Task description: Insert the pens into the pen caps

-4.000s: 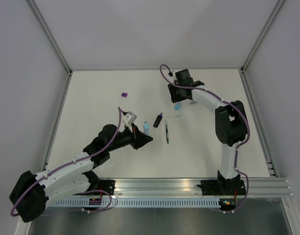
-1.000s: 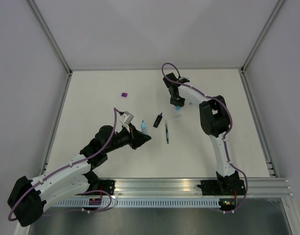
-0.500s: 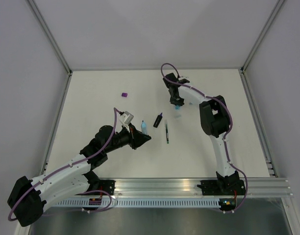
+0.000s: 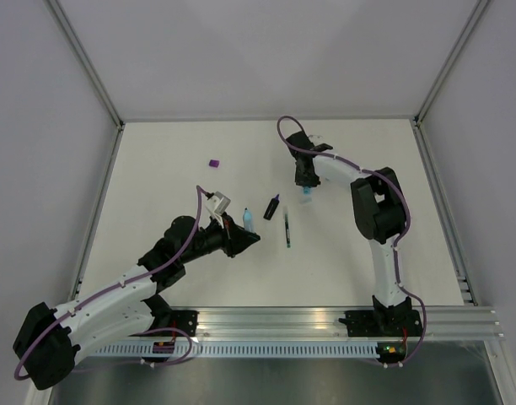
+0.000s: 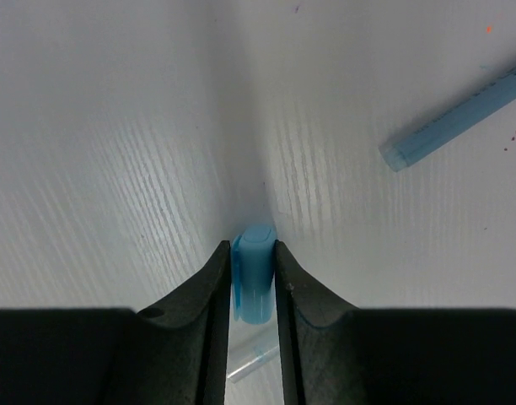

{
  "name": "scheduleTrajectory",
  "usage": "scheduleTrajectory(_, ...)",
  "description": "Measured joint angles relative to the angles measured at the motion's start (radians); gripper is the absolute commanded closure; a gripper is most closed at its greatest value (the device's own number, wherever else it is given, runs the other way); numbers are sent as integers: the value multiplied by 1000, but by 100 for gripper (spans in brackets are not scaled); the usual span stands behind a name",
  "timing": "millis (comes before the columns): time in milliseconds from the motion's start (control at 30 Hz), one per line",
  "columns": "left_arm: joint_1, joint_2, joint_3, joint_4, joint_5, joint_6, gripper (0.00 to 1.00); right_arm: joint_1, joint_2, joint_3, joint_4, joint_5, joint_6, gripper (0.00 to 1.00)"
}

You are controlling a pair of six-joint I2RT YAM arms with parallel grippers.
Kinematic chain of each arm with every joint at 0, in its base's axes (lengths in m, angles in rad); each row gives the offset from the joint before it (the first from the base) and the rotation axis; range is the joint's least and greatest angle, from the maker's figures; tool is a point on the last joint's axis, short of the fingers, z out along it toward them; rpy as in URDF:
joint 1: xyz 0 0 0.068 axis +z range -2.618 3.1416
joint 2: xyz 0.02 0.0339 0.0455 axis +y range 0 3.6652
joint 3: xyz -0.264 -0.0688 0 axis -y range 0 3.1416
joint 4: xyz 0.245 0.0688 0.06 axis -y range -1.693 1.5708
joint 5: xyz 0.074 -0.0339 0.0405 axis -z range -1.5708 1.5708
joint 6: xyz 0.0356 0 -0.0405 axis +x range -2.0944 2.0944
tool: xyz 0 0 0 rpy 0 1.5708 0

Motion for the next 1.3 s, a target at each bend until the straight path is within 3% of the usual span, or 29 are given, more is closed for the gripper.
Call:
scheduleTrajectory(400, 0, 13, 0, 0, 1, 0, 98, 0, -158, -92, 119, -109, -121, 100)
scheduleTrajectory(700, 0, 14, 0, 4, 10, 0, 98, -8, -349, -252, 282, -327, -131, 100)
scheduleTrajectory(1000, 0, 1, -9, 102, 134, 0, 98, -2, -632, -541, 674, -664, 39, 100)
scheduleTrajectory(1300, 0, -34, -78, 329, 344, -54, 98, 115, -894, -723, 1126, -837, 214, 100)
